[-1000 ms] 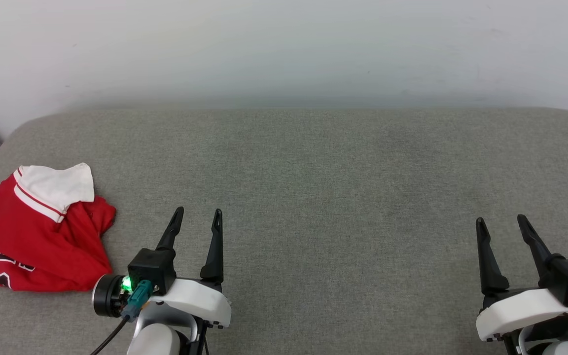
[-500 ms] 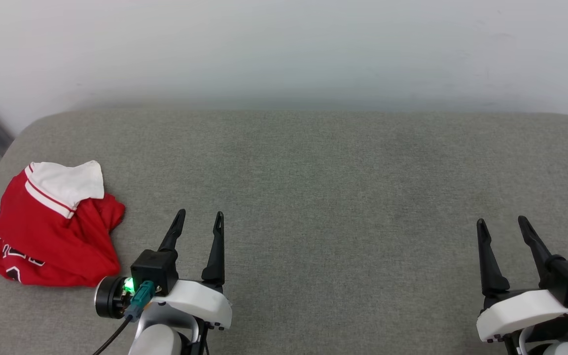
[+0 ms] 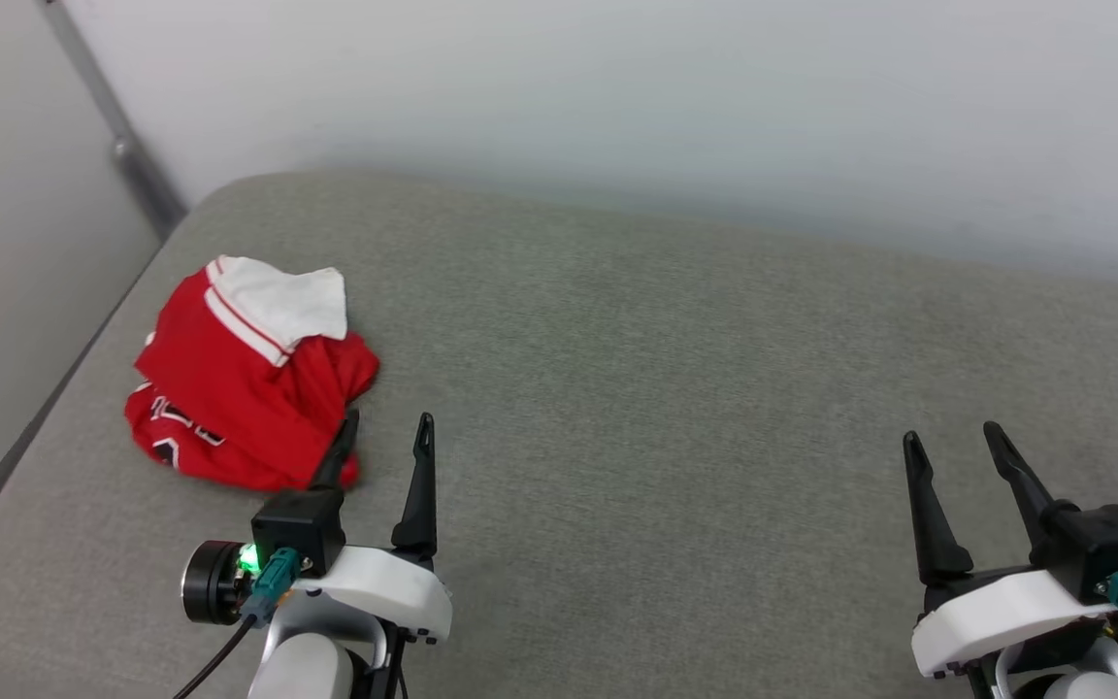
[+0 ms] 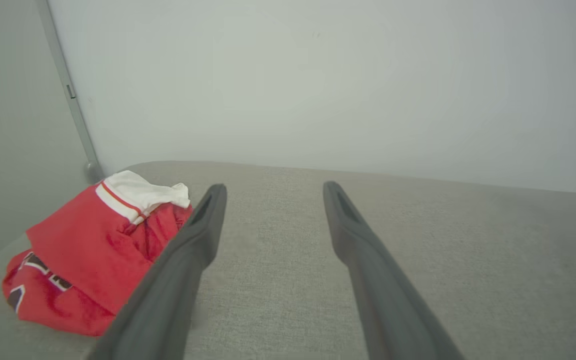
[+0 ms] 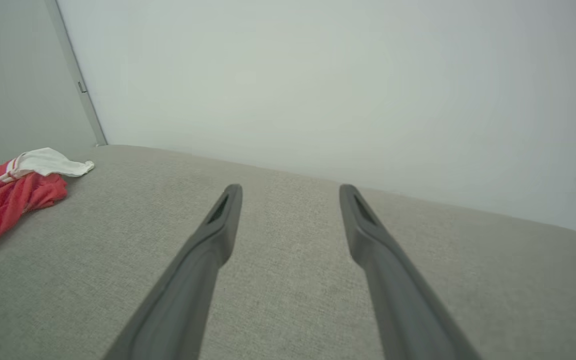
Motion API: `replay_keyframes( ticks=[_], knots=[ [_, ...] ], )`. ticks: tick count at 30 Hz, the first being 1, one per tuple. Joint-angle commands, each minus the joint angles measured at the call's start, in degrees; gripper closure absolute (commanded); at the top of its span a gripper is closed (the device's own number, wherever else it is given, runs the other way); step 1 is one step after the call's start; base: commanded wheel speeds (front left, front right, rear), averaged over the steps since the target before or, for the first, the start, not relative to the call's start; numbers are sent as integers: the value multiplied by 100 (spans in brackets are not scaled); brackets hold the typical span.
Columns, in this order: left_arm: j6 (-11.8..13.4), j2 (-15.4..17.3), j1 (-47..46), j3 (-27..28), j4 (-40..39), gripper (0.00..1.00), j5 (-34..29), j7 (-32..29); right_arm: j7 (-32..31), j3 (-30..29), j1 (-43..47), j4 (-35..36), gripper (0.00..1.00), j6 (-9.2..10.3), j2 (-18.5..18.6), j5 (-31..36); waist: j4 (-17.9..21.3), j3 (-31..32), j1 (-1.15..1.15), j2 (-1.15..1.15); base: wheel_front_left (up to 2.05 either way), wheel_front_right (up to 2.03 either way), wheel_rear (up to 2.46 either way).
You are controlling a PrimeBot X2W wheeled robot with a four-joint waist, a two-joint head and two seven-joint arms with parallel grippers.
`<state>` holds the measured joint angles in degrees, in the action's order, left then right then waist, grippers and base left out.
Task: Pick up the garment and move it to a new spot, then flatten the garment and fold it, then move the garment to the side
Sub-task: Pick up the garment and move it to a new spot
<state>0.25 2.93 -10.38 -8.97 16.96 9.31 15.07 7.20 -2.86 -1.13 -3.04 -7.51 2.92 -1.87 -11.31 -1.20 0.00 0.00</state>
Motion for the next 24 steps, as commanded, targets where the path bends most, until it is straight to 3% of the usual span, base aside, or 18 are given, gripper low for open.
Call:
replay_keyframes(
  ticks=[1,13,24],
  knots=[
    [-25,23,-1,15,14,0,-20,15,1,26,-7,33,0,4,-4,-7,-444,38,0,0,0,0,0],
    [-4,30,48,292,-43,0,66,15,11,274,-169,5,0,4,-4,-22,-1544,-45,0,0,0,0,0],
    [-29,9,-14,460,-180,0,128,15,-56,371,-354,30,0,4,-3,95,-1747,-288,0,0,0,0,0]
  ],
)
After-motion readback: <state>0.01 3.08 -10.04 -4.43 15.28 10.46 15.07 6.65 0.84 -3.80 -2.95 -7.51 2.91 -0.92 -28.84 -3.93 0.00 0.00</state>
